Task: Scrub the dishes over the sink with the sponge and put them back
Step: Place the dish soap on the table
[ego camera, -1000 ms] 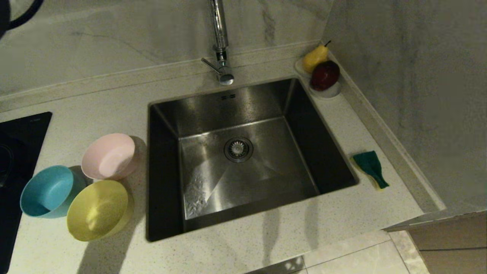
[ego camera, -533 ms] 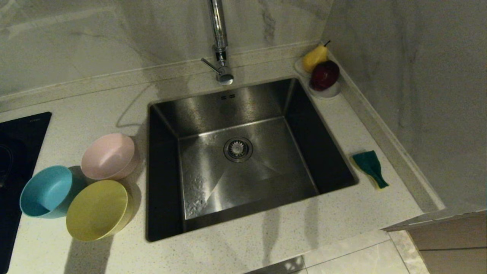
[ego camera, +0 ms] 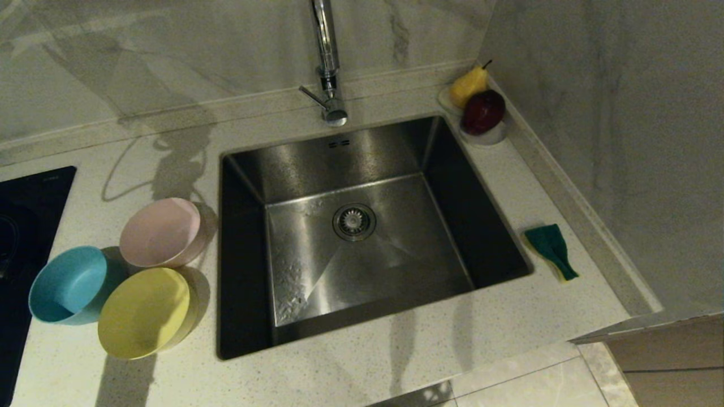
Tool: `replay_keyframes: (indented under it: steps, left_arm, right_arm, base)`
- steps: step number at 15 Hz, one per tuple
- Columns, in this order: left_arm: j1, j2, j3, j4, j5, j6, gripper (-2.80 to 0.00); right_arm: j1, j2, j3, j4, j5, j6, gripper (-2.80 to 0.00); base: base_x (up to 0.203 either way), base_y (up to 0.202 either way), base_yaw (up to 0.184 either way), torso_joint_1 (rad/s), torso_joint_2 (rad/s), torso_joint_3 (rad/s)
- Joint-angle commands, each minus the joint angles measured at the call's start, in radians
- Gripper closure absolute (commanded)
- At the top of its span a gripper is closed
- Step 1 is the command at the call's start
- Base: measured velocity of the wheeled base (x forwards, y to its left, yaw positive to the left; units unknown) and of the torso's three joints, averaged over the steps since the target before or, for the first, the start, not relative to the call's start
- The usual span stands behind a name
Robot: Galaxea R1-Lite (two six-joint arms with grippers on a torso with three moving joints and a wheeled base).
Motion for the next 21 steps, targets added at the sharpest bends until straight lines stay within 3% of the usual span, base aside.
replay_keyframes:
  steps: [1,4,7,9,14,21]
  left_arm:
    - [0.087,0.107,0.023,-0.003,0.014,-0.061,0.0]
    - [0.113,0.157,0.078,-0.013,0.041,-0.094,0.0]
    - [0.115,0.184,0.11,-0.034,0.121,-0.149,0.0]
    - [0.115,0.215,0.135,-0.091,0.159,-0.142,0.0]
    - [0.113,0.32,0.204,-0.186,0.168,-0.113,0.0]
    - [0.074,0.414,0.164,-0.205,0.159,-0.125,0.0]
  right_arm:
    - [0.0,0.001,0.0,0.0,0.0,0.0,0.0]
    - [0.0,0.001,0.0,0.0,0.0,0.0,0.0]
    - [0.0,0.001,0.0,0.0,0.0,0.0,0.0]
    - [0.0,0.0,0.0,0.0,0.0,0.0,0.0]
    - [0.0,0.0,0.0,0.0,0.0,0.0,0.0]
    - [0.0,0.001,0.0,0.0,0.0,0.0,0.0]
  base:
    - [0.0,0.0,0.0,0.0,0.0,0.0]
    - [0.0,0.0,0.0,0.0,0.0,0.0]
    - [0.0,0.0,0.0,0.0,0.0,0.0]
    - [0.0,0.0,0.0,0.0,0.0,0.0]
    - [0.0,0.0,0.0,0.0,0.0,0.0]
    - [0.0,0.0,0.0,0.0,0.0,0.0]
